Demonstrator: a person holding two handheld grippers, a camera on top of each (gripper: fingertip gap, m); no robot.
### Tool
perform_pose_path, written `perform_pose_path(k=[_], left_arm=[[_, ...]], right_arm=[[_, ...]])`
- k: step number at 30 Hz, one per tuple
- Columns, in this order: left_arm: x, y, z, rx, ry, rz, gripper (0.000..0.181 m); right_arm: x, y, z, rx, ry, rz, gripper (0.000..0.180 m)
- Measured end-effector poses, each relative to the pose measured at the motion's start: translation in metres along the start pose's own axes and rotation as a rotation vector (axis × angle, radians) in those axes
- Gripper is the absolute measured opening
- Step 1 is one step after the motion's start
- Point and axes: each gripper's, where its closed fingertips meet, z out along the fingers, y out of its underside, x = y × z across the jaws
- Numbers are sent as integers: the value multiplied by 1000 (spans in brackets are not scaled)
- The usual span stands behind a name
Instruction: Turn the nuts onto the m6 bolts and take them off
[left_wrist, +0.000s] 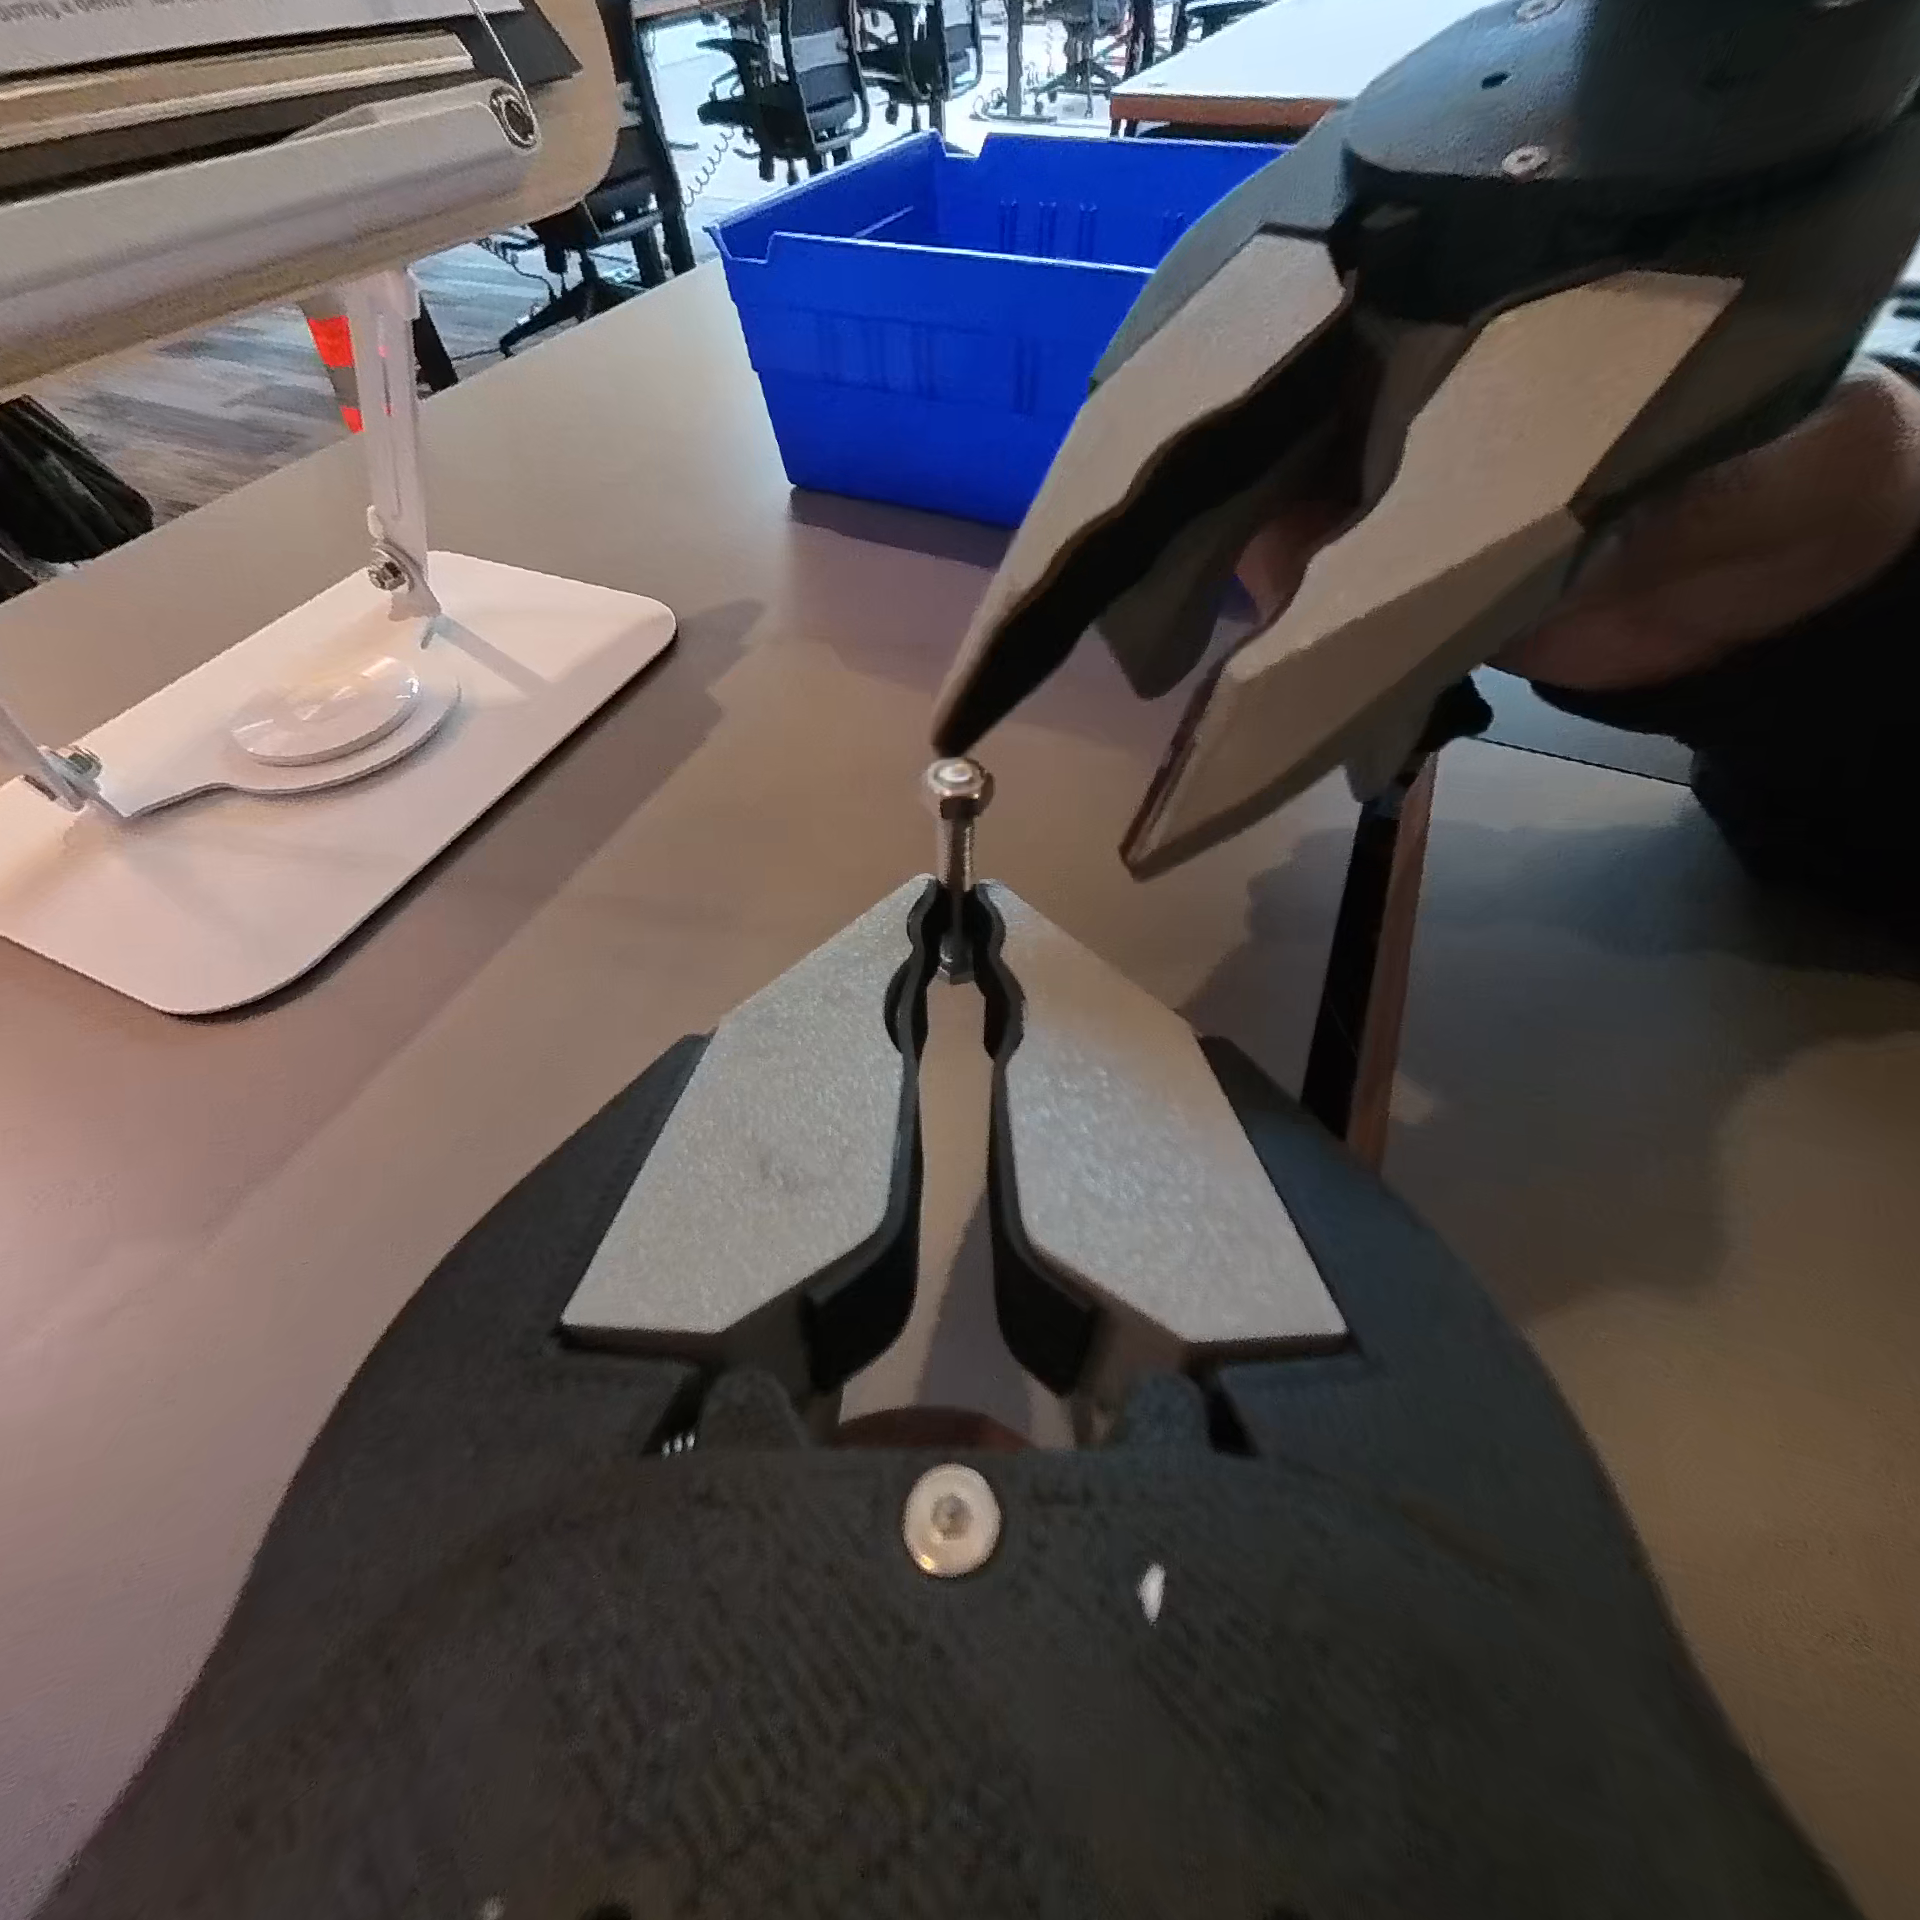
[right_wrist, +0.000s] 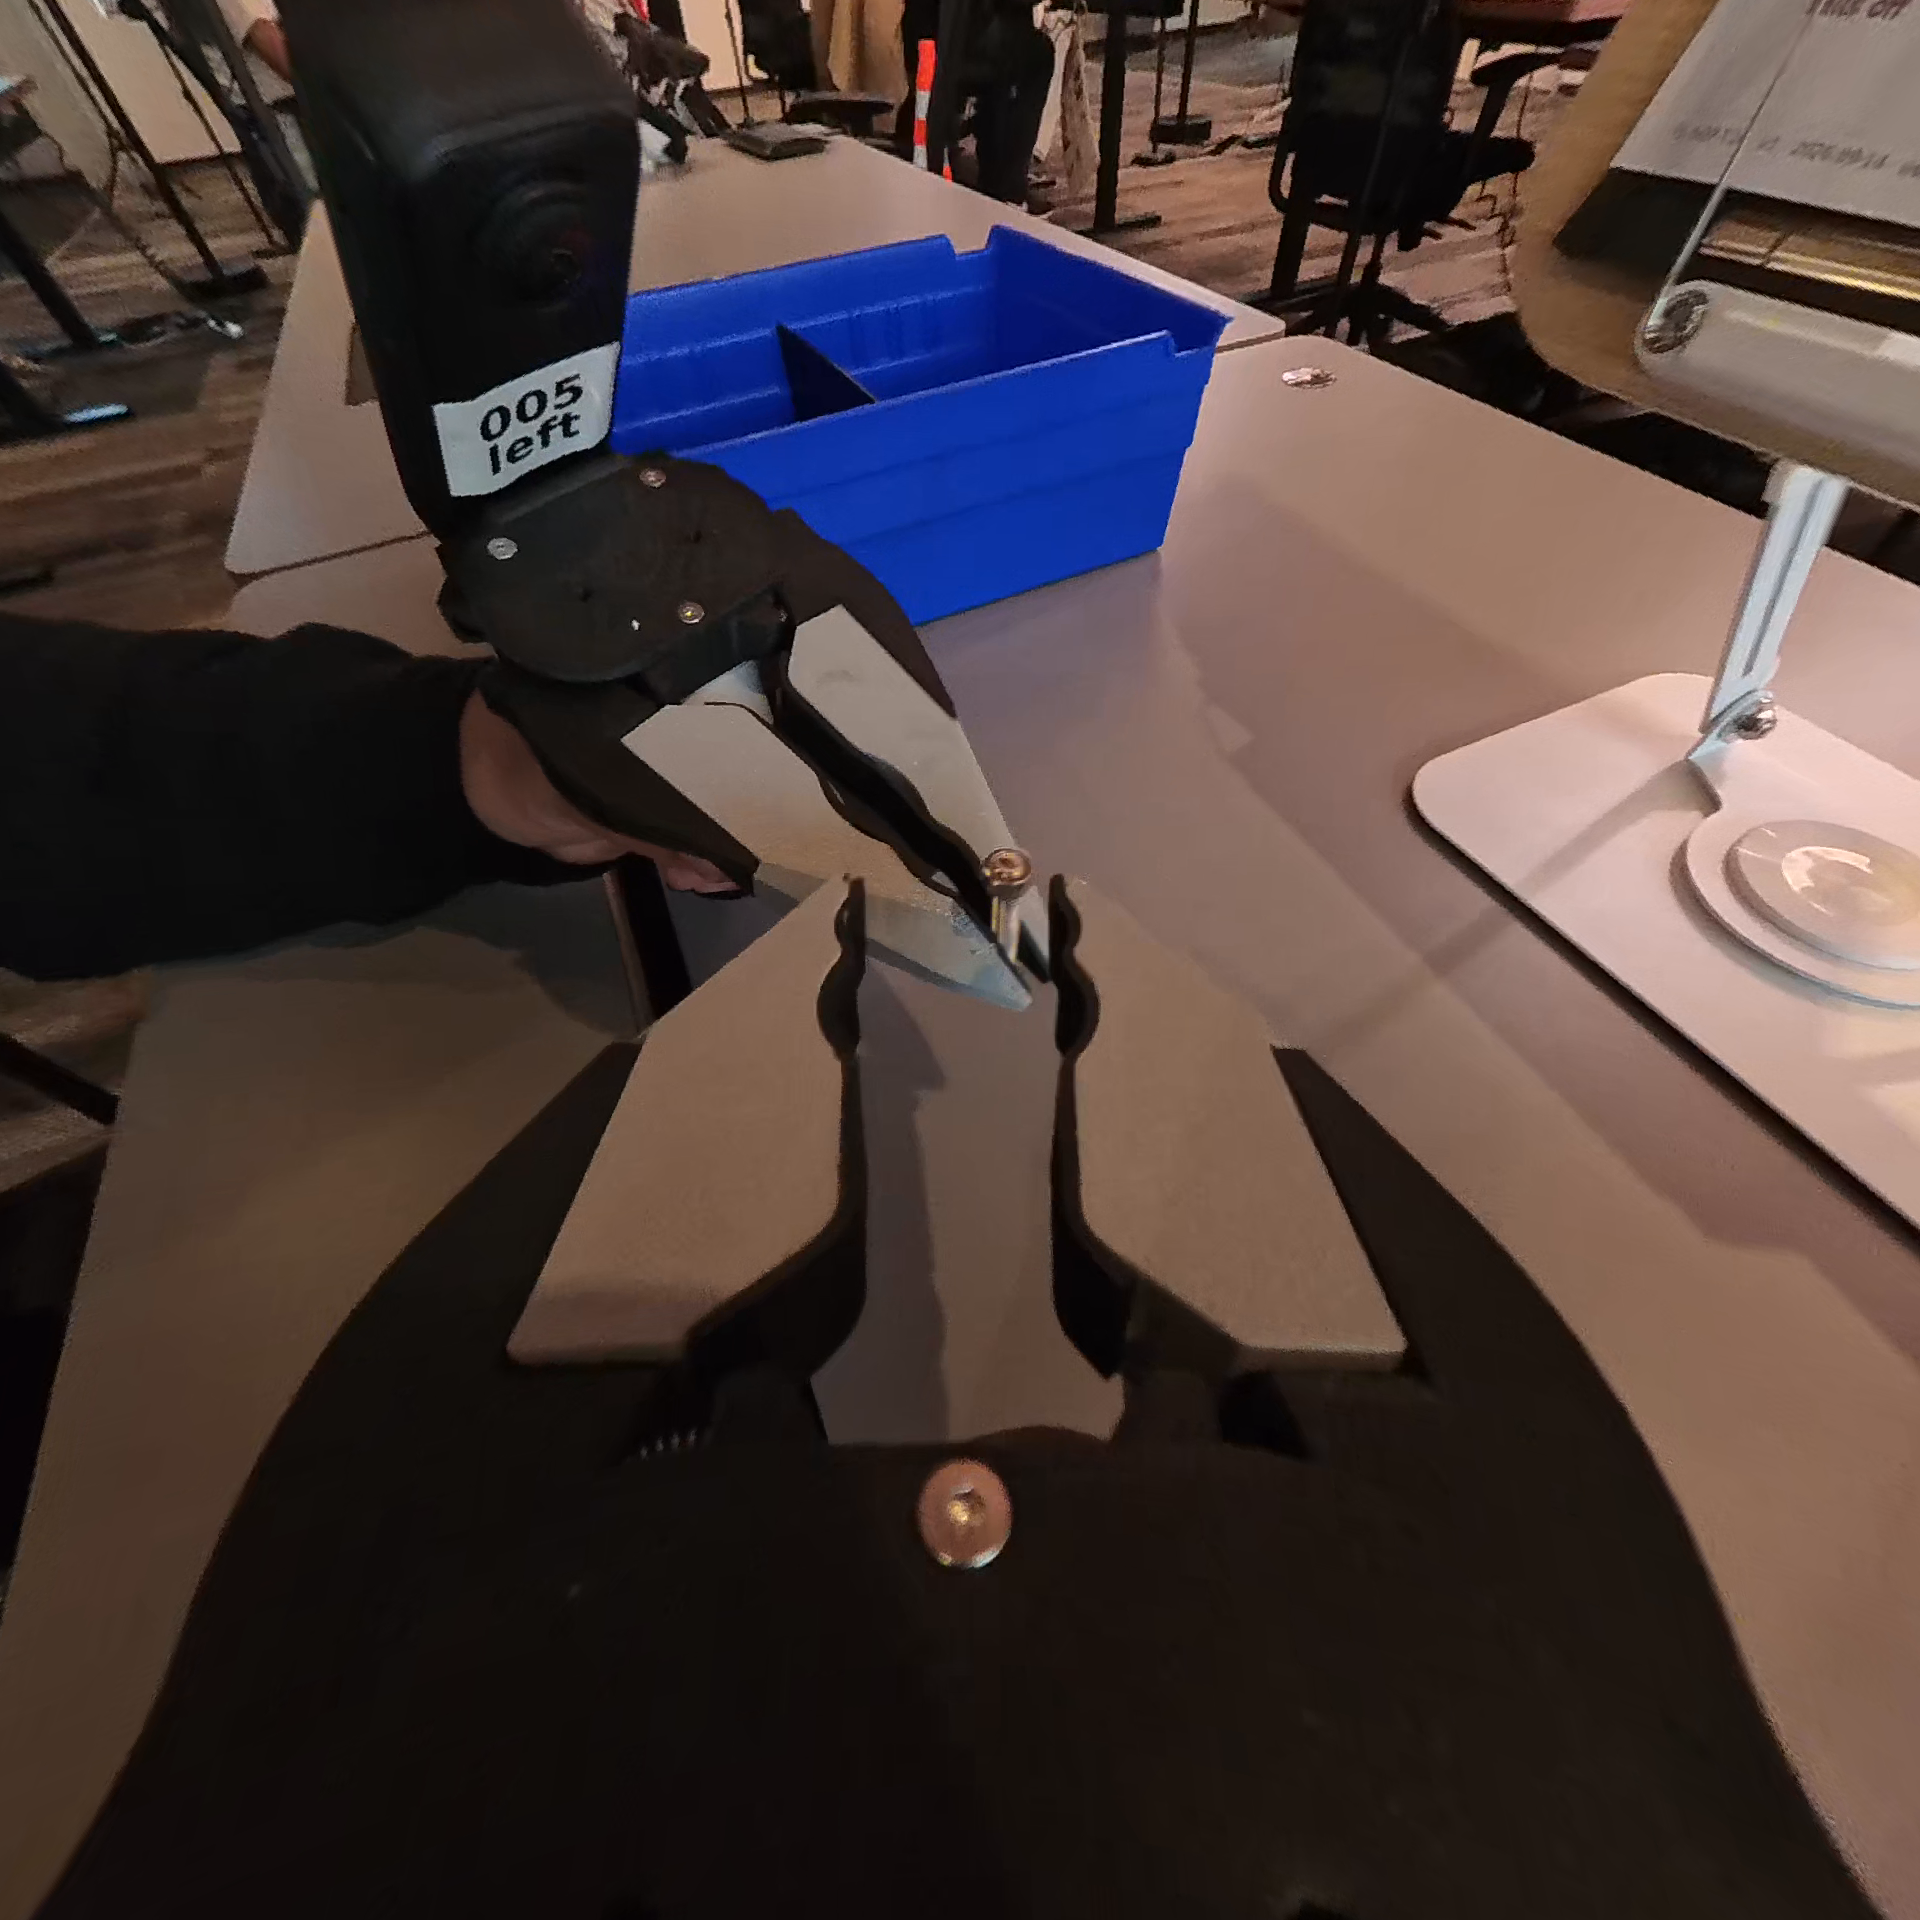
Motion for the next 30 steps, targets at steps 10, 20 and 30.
perform_pose_path(k=[10, 20, 30], left_arm=[[-3, 0, -1, 2, -7, -9, 2], [-1, 1, 0, -1, 0, -8, 2], [-4, 2, 0, -1, -6, -12, 2]], right_arm=[[-15, 0, 3, -14, -54, -37, 26], [2, 3, 1, -4, -3, 14, 34], [-18, 1, 4, -16, -76, -49, 28]])
